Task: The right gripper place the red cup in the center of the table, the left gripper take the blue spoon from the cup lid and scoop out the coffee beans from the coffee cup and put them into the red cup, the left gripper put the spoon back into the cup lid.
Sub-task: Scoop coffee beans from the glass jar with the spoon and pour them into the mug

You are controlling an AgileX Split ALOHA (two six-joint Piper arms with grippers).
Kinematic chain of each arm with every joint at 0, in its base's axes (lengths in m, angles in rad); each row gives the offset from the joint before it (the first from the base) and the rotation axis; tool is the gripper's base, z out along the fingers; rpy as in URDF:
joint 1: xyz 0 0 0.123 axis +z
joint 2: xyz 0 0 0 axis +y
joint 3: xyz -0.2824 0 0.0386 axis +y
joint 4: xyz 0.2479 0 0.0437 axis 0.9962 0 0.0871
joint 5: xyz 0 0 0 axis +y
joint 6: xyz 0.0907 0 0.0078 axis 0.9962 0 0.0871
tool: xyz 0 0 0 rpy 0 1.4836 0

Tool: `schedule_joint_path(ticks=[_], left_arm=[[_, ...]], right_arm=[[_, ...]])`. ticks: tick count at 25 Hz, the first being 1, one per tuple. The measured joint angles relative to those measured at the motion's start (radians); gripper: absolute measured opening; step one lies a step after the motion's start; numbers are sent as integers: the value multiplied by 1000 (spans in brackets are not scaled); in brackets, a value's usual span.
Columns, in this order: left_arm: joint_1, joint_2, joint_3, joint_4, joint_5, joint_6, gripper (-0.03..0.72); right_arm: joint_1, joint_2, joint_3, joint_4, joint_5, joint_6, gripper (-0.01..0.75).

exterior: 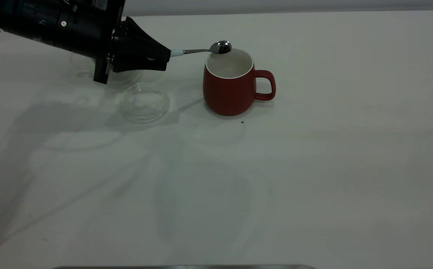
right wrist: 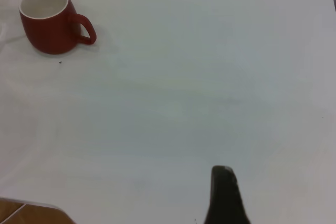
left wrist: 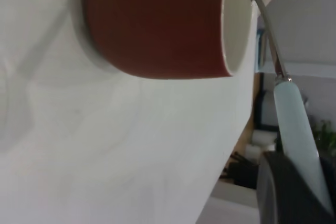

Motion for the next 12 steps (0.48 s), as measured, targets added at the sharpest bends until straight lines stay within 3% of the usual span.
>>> schedule_joint_path(ticks=[12], left_arm=[[-1,0,0,52,-73,184,123]], right_arm=[[0,0,0,0,0,0,550]])
